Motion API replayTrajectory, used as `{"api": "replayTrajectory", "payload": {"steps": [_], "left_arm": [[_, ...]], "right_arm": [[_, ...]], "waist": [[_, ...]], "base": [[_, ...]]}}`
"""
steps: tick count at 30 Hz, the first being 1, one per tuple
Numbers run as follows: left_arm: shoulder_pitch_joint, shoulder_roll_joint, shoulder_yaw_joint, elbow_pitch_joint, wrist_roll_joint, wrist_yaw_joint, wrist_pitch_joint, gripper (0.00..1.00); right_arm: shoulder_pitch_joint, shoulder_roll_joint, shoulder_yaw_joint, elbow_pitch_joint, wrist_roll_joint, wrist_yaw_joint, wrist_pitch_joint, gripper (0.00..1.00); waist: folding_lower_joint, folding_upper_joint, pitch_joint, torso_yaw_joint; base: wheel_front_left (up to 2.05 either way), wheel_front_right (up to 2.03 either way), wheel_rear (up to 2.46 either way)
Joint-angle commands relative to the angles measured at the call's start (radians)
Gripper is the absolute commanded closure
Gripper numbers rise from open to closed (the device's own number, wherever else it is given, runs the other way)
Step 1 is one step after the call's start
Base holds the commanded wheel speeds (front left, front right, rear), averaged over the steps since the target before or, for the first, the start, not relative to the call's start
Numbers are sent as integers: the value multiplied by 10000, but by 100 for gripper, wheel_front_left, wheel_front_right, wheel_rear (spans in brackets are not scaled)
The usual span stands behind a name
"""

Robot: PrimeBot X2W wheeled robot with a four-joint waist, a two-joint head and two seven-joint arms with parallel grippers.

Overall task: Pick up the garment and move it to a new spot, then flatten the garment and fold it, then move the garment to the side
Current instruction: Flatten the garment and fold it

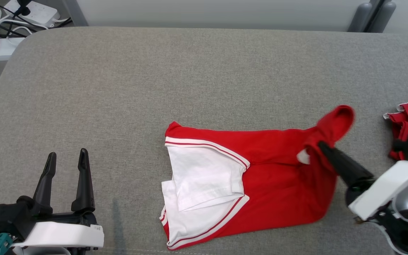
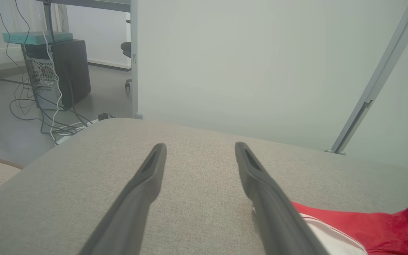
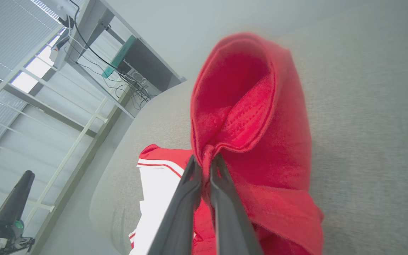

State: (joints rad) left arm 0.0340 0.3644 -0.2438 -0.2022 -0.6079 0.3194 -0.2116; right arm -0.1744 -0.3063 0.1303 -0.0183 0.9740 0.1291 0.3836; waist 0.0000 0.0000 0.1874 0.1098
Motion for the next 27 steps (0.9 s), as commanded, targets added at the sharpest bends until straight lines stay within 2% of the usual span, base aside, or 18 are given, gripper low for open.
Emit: {"api": "replayTrajectory", "payload": {"steps": [1, 6, 10, 16, 22, 27], "left_arm": [[-360, 249, 404, -213, -15, 67, -15, 0], [-416, 173, 342, -219, -185, -48, 20, 0], [-436, 208, 236, -161, -142, -100, 42, 0], [-585, 197, 52, -36, -14, -108, 64, 0], [-778, 152, -226, 89, 42, -241, 132, 0], [-929, 116, -363, 172, 83, -280, 160, 0]], "right_arm": [[-11, 169, 328, -688, 91, 16, 164, 100], [-324, 1720, 1066, -1005, -315, 16, 290, 100], [-788, 2316, 2064, -142, -882, 16, 286, 100], [-1614, 2544, 3021, 2059, -1059, 16, -695, 100], [-2366, 2557, 4248, 3669, -67, 16, -1999, 100], [-3047, 2559, 5182, 4842, 635, 16, -2793, 100]], "waist": [[0, 0, -24, 46], [0, 0, -147, 261], [0, 0, -223, 494], [0, 0, -310, 1135], [0, 0, -358, 1909], [0, 0, -297, 2217]], "base": [[0, 0, 0], [0, 0, 0], [0, 0, 0], [0, 0, 0], [0, 0, 0], [0, 0, 0]]}}
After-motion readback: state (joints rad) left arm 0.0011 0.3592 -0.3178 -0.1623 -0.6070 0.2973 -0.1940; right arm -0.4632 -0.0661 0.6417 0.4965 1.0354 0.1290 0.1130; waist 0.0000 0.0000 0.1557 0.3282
